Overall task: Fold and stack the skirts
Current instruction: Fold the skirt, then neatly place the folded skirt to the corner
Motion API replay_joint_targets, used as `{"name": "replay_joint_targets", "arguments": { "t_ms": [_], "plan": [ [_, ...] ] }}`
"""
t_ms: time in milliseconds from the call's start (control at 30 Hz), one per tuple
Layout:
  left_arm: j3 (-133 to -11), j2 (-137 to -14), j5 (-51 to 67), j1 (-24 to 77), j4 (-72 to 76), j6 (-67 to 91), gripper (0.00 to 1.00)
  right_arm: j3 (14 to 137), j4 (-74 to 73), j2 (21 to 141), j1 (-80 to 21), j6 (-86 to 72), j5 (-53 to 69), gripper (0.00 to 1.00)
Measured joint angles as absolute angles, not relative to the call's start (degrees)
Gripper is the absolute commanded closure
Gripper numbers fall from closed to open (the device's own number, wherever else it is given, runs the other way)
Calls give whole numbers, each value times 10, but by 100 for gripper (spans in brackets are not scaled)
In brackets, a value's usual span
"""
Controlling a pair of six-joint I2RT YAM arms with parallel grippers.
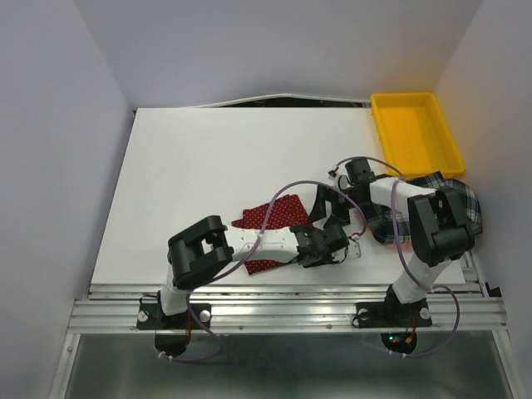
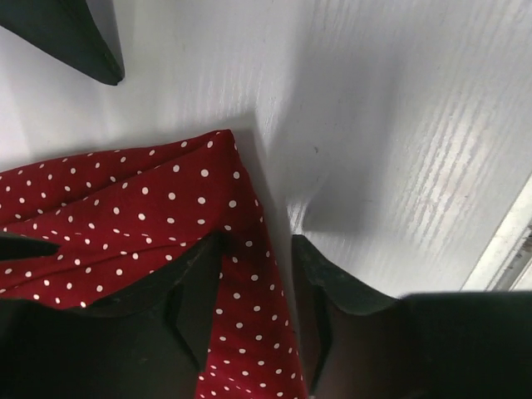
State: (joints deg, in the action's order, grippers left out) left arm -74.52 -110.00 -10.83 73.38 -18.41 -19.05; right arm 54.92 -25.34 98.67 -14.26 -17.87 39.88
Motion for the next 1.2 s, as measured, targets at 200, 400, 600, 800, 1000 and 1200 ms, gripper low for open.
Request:
{"name": "replay_joint_targets", "arguments": {
  "t_ms": [200, 400, 600, 800, 1000, 1200],
  "plan": [
    [-745, -1106, -112, 727, -180, -196, 87, 549, -258, 1001, -142, -167, 436, 11],
    [-745, -1077, -83, 709, -180, -202, 92, 549, -279, 1022, -142, -147, 486, 0],
    [-740, -1028, -49, 689, -178, -214, 92, 549, -297, 1037, -142, -142, 525, 0],
    [-738, -1018, -25, 687, -178, -231, 91, 566, -311, 1078, -142, -145, 570, 0],
    [-734, -1018, -1, 686, -178, -249, 87, 573, -309, 1091, -142, -154, 590, 0],
    [-731, -1018, 16, 686, -178, -268, 85, 576, -286, 1098, -142, -170, 596, 0]
  ]
}}
